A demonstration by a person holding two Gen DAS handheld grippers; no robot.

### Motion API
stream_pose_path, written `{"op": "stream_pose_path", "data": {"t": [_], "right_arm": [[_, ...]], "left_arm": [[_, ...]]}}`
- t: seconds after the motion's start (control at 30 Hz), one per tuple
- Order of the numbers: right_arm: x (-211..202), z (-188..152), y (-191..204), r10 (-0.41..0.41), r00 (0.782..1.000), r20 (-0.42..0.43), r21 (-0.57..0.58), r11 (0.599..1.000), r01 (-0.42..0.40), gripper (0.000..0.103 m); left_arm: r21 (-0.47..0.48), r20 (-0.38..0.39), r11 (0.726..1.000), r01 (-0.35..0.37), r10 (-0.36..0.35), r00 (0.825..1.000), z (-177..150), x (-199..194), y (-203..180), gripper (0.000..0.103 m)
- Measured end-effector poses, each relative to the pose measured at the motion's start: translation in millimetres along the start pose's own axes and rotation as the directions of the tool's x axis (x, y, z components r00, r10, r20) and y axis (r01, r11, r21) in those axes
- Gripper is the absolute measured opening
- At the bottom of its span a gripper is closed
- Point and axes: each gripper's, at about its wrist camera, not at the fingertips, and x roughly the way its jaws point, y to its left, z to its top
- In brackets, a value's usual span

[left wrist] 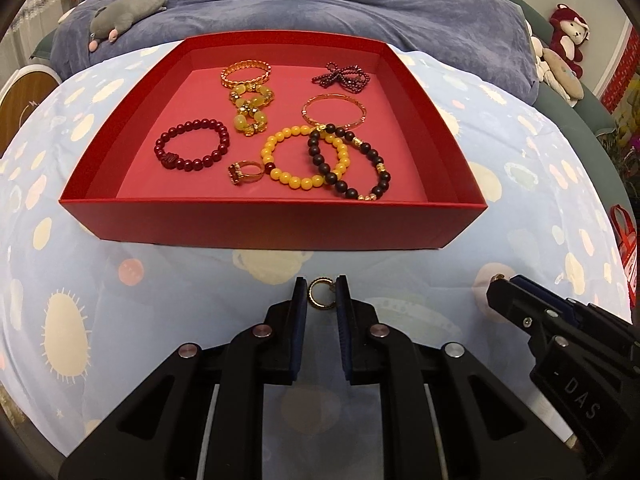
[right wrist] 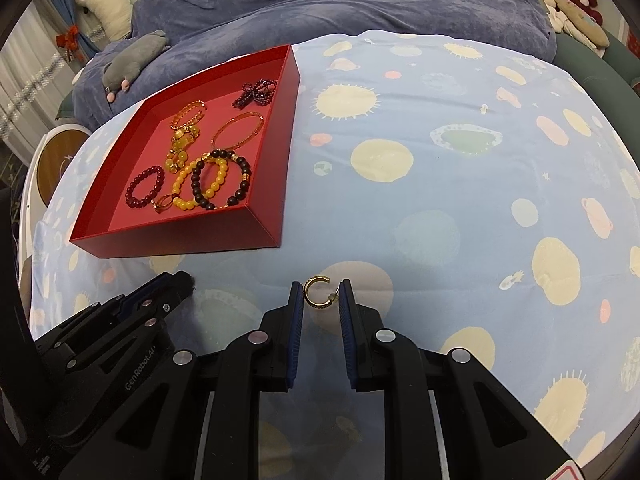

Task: Organize jewelry
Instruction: 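Grasp the other gold hoop earring with the left gripper while the right holds its earring, then carry both held earrings over the red box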

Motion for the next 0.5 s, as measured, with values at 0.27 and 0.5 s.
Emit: {"op": "stream_pose_path", "data": {"t": [0.27,0.5], "right_arm": [[-7.7,-10.7,20.8,0.010,1.000,0.002,-0.007,1.000,-0.010,0.017],[-9.3,-24.4,49.4,0.031,0.999,-0.014,-0.007,0.999,-0.031,0.017]], "left_arm": [[0.007,0.005,1.000,0.007,-0.007,1.000,-6.2,-17.3,21.8,0.014],[0.005,-0.001,1.000,-0.005,0.005,1.000,-11.4,-30.2,41.3,0.014]]}}
